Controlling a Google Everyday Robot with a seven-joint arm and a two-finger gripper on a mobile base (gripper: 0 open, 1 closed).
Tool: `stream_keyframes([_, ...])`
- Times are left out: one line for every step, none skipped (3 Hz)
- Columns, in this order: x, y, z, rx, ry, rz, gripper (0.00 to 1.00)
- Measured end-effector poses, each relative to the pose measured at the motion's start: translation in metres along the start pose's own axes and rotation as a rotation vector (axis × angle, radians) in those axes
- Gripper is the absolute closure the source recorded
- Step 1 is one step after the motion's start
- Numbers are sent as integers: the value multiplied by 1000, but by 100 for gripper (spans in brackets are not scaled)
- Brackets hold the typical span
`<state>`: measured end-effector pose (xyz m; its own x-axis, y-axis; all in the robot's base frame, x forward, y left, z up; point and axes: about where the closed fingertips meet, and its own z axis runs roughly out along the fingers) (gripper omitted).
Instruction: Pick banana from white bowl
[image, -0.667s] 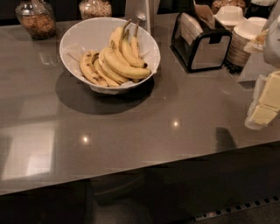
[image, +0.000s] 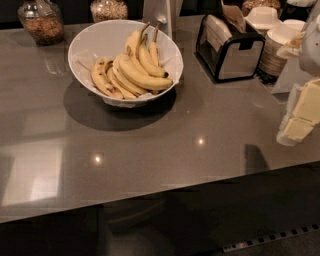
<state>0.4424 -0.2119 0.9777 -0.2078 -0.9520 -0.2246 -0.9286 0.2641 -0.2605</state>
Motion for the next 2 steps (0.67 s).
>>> stream_keyframes([-20, -13, 11, 20, -63, -14, 0])
stream_keyframes([-55, -32, 28, 37, -158, -21, 0])
